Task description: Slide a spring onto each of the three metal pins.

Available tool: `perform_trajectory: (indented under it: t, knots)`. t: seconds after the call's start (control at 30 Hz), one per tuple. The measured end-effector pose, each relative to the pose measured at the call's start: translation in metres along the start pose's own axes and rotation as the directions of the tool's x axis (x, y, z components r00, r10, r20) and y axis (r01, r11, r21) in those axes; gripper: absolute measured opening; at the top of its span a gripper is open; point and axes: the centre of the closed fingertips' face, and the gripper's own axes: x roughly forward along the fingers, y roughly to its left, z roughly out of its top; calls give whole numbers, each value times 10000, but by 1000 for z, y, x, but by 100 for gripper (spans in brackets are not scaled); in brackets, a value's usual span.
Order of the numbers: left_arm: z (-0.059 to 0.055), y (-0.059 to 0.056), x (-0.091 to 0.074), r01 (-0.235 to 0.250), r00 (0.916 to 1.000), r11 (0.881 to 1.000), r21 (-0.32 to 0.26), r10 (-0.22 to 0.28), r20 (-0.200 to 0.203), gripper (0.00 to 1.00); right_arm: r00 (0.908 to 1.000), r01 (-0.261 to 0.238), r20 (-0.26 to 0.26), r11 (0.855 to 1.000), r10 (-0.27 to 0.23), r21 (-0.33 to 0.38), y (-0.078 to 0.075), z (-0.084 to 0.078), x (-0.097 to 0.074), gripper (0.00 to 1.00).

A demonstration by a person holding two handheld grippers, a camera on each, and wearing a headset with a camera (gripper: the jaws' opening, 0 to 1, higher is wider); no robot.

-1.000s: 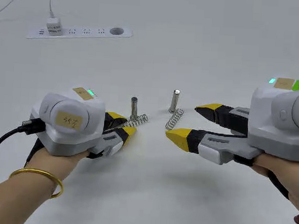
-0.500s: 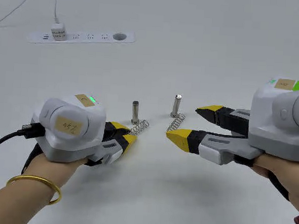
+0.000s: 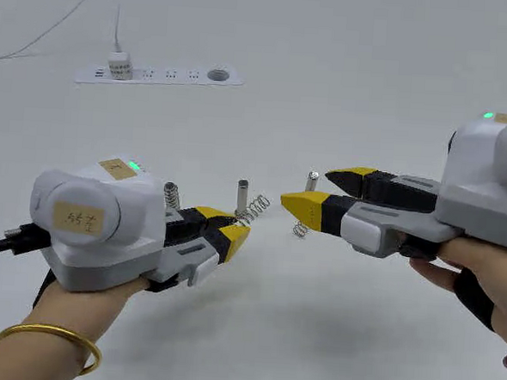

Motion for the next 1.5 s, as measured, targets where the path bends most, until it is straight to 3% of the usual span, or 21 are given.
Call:
perform_trajectory:
  t: [0.23,0.37,0.5,0.7,1.03,1.2,1.33,1.5]
  knots:
    - [12,-8,-17,11,9983,9999,-122,-3,587,10,9977,-669,-57,9949,675,761,14,3,12,42]
    - [19,-9,-25,-62,9944,9987,-509,116,1052,10,9934,-1140,-34,9883,1149,1015,25,4,16,31]
    - [21,-12,-31,-92,9920,9985,-531,158,1252,10,9905,-1354,-97,9845,1373,1114,33,3,20,30]
    - [27,-20,-41,82,9844,9979,-640,32,1761,10,9818,-1857,-46,9653,1898,1838,46,2,22,26]
    - [34,-25,-47,273,9782,9991,-335,-198,2068,10,9675,-2431,62,9223,2530,3004,60,0,23,17]
    - [35,-27,-51,307,9773,9993,-190,-260,2100,10,9524,-2962,381,8879,3025,3520,67,3,19,14]
    - [35,-28,-52,229,9790,9997,14,-227,2027,10,9479,-3099,375,8890,3162,3370,70,2,18,13]
    - [32,-26,-53,-78,9873,9984,564,-13,1591,11,9345,-3505,638,8738,3502,3370,78,7,17,12]
